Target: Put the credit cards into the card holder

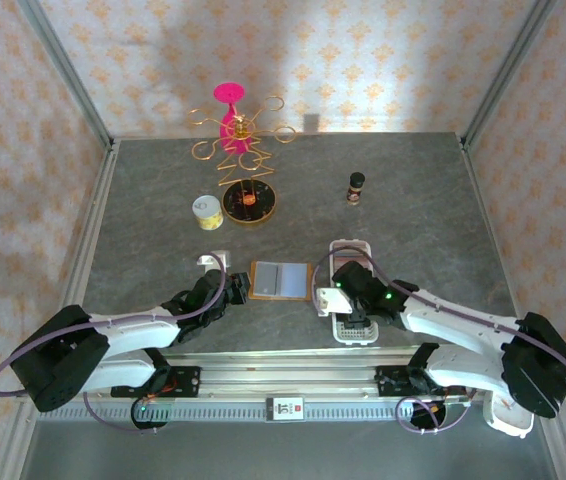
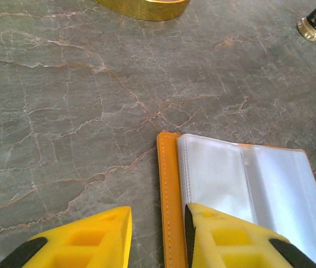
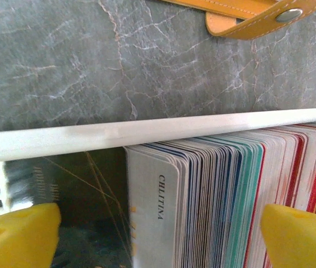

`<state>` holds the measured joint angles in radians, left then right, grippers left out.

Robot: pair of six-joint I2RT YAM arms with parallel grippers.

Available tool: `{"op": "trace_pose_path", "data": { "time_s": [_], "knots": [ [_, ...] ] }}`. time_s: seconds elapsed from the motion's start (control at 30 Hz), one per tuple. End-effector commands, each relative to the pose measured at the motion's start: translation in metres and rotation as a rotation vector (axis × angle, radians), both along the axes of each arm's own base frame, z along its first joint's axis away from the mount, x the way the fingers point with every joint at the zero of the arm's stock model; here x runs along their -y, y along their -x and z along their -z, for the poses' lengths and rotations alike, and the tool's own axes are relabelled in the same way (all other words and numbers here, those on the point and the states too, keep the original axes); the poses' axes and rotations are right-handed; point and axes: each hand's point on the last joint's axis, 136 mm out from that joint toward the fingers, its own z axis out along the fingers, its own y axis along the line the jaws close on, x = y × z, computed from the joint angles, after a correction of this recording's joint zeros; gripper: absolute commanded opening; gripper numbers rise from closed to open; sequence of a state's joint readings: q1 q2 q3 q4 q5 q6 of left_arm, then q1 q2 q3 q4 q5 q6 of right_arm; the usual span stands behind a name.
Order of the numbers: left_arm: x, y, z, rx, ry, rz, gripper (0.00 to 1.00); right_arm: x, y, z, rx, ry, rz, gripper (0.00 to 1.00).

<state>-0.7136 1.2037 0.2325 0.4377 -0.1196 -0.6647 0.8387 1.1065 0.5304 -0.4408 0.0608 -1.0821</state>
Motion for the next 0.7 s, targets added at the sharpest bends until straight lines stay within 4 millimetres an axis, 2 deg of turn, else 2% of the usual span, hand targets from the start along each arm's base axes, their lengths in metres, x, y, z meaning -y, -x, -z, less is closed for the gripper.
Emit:
{"op": "trace_pose_path", "data": {
  "time_s": [0.0, 0.47, 0.67],
  "knots": [
    [0.0, -0.002, -0.006, 0.021, 0.013, -0.009, 0.32, 0.006, -0.015, -0.008, 0.071, 0.023, 0.038, 0.86],
    [0.0, -0.002, -0.005, 0.016, 0.013, -0.007, 0.32, 0.008, -0.02, -0.022, 0.118, -0.001, 0.05, 0.65],
    [0.001, -0.002, -0.004, 0.013, 0.013, -0.005, 0.32, 0.008, -0.019, -0.023, 0.124, -0.011, 0.049, 0.5]
  ]
}}
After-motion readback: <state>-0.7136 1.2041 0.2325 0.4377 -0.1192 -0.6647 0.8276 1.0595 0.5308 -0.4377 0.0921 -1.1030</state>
